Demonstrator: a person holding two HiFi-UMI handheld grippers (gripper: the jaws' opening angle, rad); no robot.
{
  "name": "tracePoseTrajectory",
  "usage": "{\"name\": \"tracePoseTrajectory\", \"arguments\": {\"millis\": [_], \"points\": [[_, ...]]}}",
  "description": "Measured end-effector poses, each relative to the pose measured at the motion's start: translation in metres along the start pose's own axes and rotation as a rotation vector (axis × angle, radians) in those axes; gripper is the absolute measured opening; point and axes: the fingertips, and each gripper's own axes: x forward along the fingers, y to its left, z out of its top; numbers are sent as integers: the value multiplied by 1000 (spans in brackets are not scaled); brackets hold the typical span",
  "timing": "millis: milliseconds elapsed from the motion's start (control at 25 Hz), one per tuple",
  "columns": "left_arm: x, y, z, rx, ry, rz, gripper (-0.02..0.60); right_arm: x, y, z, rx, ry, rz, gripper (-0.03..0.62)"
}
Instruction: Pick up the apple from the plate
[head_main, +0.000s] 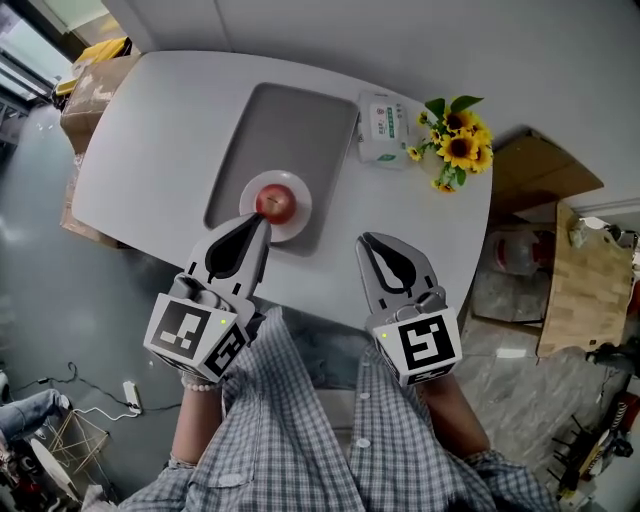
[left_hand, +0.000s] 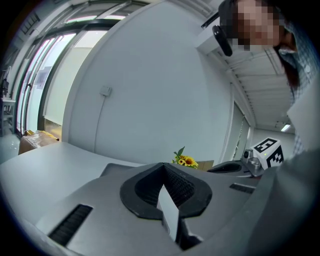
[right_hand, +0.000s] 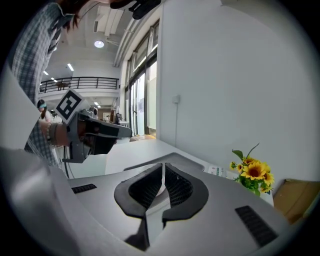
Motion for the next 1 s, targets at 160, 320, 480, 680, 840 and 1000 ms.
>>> {"name": "tracePoseTrajectory", "arguments": {"millis": [160,320,480,680,840,1000], "points": [[9,3,-1,-1,14,-5,9,3,-8,-8,29,21,-17,32],[16,13,2,4,23,-19,9,12,-10,-8,37,28,-33,32],[26,24,2,8,41,-46,9,22,-13,-9,55,39,-65,32],[34,43,2,4,61,-64,9,38,-8,-12,83,68,-76,32],[38,65,-3,5,80,-39,9,57,-4,-18,100,100,-71,32],[40,89,-11,-28,109,-17,9,75,-1,-27,123,145,-64,32]]}}
